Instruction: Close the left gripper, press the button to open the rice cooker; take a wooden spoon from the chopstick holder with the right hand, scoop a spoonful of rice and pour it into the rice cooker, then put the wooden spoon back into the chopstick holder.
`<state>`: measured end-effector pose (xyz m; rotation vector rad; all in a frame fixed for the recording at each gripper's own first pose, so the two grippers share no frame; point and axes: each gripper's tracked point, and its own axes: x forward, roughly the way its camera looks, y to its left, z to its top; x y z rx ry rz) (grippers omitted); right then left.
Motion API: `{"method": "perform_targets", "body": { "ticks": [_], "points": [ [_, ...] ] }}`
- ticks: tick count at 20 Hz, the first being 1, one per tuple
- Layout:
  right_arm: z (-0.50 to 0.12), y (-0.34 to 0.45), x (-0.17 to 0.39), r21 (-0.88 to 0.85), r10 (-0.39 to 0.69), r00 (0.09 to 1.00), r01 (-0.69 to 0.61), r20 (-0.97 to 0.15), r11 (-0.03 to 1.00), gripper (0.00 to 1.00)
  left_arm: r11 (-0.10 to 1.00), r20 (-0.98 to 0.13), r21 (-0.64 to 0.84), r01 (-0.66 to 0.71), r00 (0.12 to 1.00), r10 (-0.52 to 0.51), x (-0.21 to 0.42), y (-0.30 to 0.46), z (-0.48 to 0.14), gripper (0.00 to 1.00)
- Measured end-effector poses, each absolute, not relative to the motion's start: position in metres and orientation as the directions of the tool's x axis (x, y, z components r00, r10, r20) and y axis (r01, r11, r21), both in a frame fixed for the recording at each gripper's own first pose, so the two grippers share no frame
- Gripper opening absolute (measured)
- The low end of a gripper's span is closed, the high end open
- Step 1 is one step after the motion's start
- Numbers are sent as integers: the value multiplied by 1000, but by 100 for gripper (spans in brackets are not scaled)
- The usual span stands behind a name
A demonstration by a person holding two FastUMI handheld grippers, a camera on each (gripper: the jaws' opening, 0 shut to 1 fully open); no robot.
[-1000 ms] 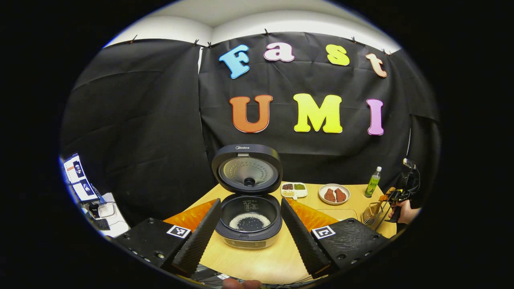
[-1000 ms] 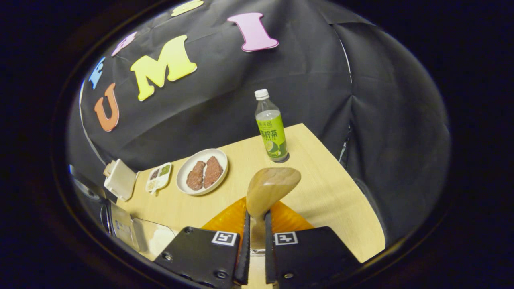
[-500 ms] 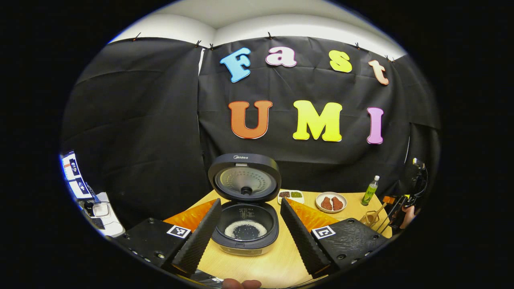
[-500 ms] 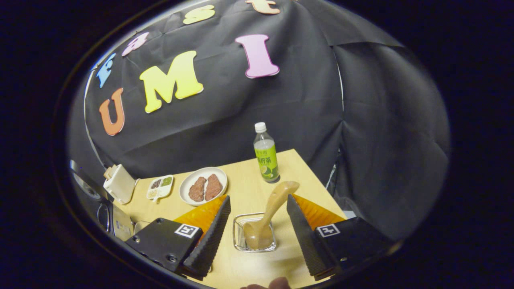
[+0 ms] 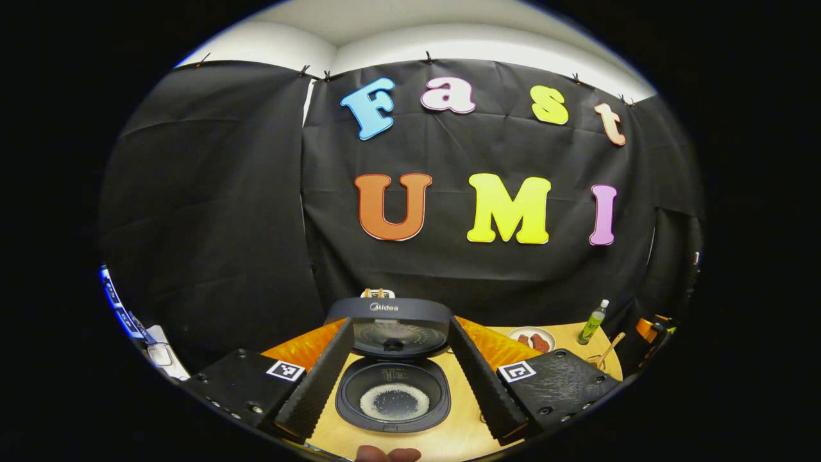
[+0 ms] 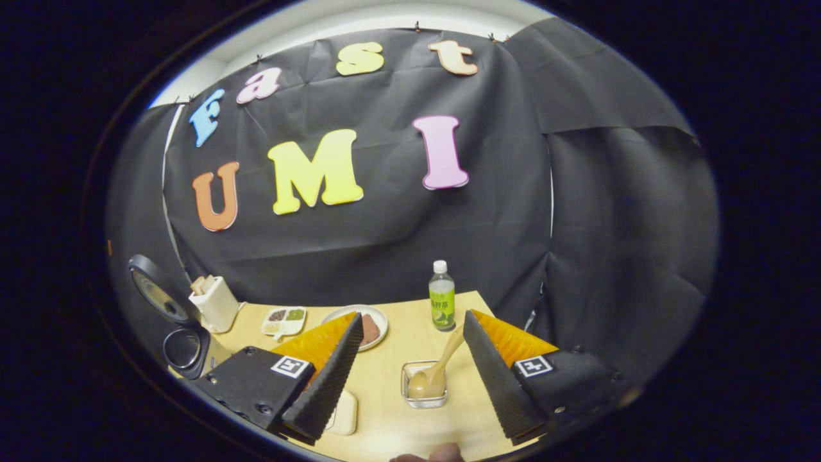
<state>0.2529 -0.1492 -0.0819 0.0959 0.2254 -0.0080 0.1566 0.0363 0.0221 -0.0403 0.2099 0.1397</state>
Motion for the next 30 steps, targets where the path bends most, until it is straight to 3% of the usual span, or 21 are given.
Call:
{"method": "perform_targets", "body": {
  "ticks": [6,16,22,30],
  "points": [
    [-68,-133,206,89,28,980,-10,-199,996,100,986,-299,-118,-120,951,80,218,46,25,95],
    [-106,-123,148,93,39,955,-12,-295,996,100,984,-467,-96,-153,880,91,276,69,-19,95],
    [-100,-120,145,88,52,956,-28,-290,996,100,987,-493,-69,-144,865,91,269,70,-28,96],
    [-89,-84,137,62,127,954,-114,-271,992,100,988,-465,-79,-136,881,84,205,60,-56,95]
  ]
}}
